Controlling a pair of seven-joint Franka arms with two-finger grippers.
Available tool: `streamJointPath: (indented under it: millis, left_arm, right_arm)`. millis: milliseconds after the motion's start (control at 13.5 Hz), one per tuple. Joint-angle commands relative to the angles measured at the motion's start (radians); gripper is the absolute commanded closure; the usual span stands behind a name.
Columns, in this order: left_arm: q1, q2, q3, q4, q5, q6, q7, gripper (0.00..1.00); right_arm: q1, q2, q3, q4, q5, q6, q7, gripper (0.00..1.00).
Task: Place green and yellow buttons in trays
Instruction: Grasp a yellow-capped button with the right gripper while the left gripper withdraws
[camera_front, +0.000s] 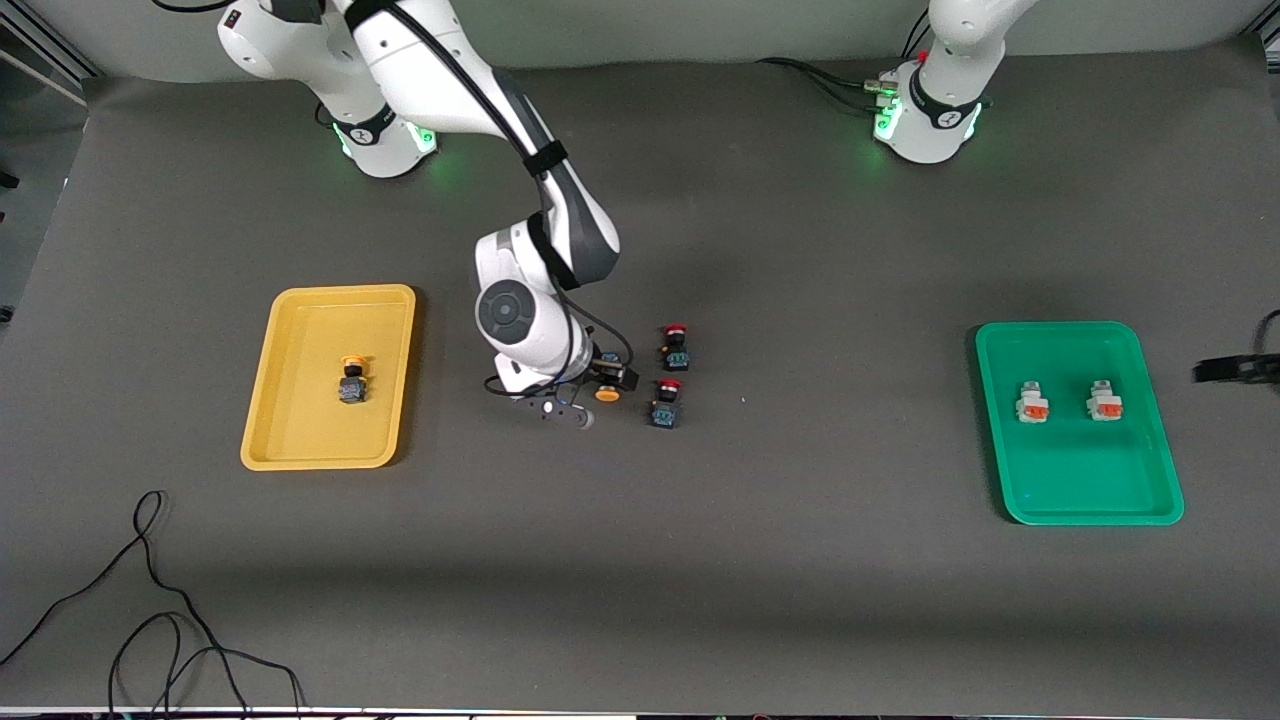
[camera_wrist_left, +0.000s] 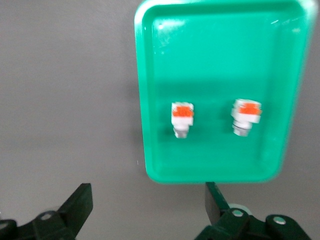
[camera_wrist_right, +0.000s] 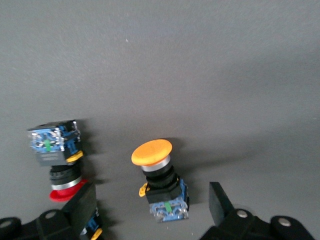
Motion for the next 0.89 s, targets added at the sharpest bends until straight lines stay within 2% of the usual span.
streamJointPath:
  millis: [0, 74, 149, 223, 297, 520, 669, 817]
  left_arm:
    - [-0.005, -0.037, -0.01, 0.148, -0.067, -0.193, 0.021, 0.0]
    - [-0.007, -0.088, -0.015, 0.142, -0.099, -0.213, 0.02, 0.0]
    - [-0.01, -0.131, -0.015, 0.13, -0.14, -0.231, 0.012, 0.0]
    - [-0.01, -0.166, -0.02, 0.107, -0.177, -0.247, 0.006, 0.0]
    - [-0.017, -0.217, -0.023, 0.066, -0.209, -0.244, 0.003, 0.0]
    - [-0.169, -0.373, 0.026, -0.095, -0.245, -0.201, -0.083, 0.0]
    - [-0.342, -0.4, 0.121, -0.117, -0.25, -0.196, -0.164, 0.0]
    - [-0.48, -0.403, 0.183, -0.114, -0.268, -0.19, -0.264, 0.0]
  right_arm:
    - [0.005, 0.051, 0.013, 0.026, 0.024, 0.035, -0.001, 0.01]
    - [0.004, 0.06, 0.019, 0.026, 0.024, 0.035, -0.002, 0.03]
    - [0.004, 0.06, 0.019, 0.023, 0.023, 0.035, -0.005, 0.2]
    - [0.004, 0.06, 0.019, 0.023, 0.024, 0.033, -0.002, 0.78]
    - [0.005, 0.059, 0.019, 0.021, 0.024, 0.033, -0.001, 1.0]
    - [0.005, 0.048, 0.019, 0.023, 0.024, 0.033, 0.001, 1.0]
    - [0.001, 0.025, 0.011, 0.024, 0.024, 0.032, 0.005, 1.0]
    - [-0.008, -0.025, -0.013, 0.02, 0.015, 0.016, -0.005, 1.0]
